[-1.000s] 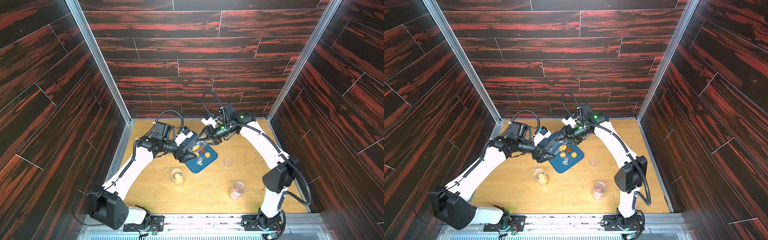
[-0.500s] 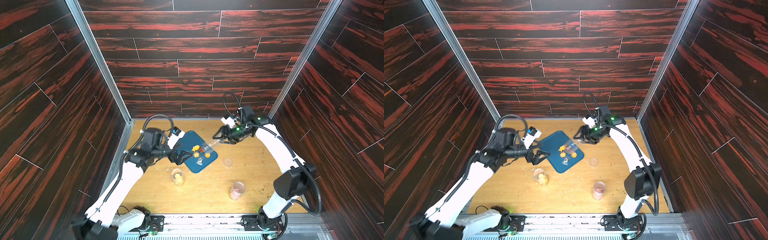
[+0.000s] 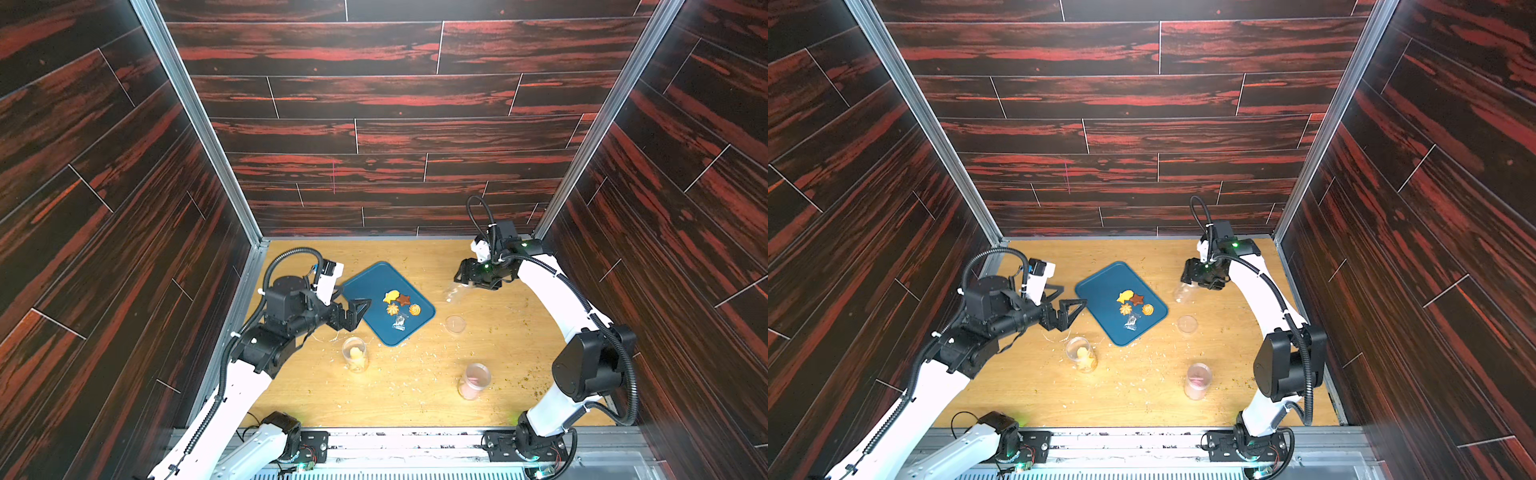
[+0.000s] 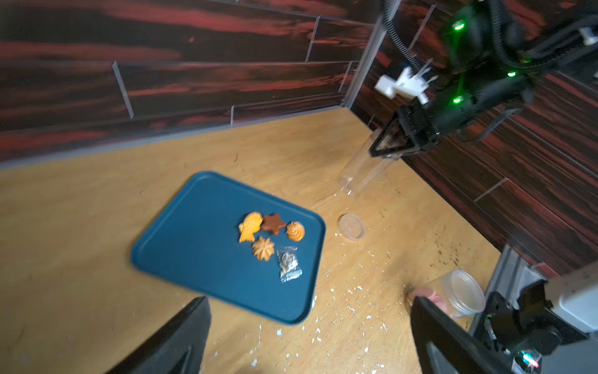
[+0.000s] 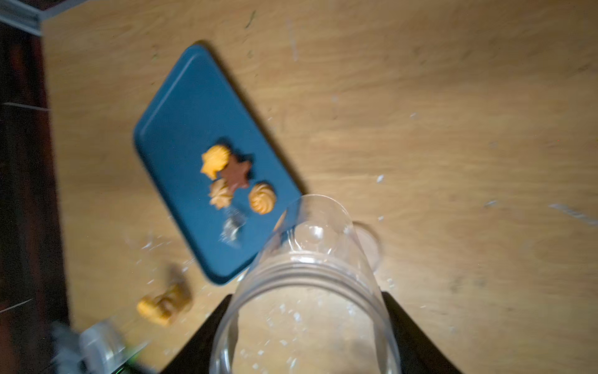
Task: Pour the cookies out of the jar
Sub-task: Place the jar at the center of the board.
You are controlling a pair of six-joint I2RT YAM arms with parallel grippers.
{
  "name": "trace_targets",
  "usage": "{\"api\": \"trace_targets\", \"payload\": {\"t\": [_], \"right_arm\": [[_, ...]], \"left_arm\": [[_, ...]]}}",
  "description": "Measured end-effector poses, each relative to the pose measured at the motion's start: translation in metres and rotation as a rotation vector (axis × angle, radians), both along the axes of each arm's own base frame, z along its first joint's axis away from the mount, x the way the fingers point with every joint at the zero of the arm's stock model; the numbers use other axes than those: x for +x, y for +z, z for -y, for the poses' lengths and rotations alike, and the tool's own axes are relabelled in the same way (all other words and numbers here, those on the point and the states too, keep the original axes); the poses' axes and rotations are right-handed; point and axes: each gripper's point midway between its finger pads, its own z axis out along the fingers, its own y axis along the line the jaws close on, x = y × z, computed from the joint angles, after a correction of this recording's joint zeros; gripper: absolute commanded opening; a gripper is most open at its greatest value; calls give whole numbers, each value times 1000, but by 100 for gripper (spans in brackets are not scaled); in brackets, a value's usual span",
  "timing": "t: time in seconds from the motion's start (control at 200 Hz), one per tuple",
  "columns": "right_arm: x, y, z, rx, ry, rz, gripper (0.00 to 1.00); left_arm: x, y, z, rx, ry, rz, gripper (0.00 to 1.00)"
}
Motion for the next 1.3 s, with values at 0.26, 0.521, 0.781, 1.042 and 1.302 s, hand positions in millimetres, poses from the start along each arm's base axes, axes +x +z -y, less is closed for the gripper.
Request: {"api": "trace_targets", "payload": {"t": [0.26,0.521,0.781,1.042,1.302], "right_arm": [[23,-43,22,-190,4,-27,67],[36,-60,29,-250,16,-18,67],[48,-62,26,-236,14,18,67],[50,-71,22,-199,20,7,68],[45,-79,16,-162,28,-24,77]], "left_arm": [[2,-14,-8,8,62,-44,100],[2,-19,-11,22,75,-61,100],[1,-23,-13,35,79,-76,100],[1,-25,-13,39,81,-84,100],[2,-26,-13,40,82,-87,100]]}}
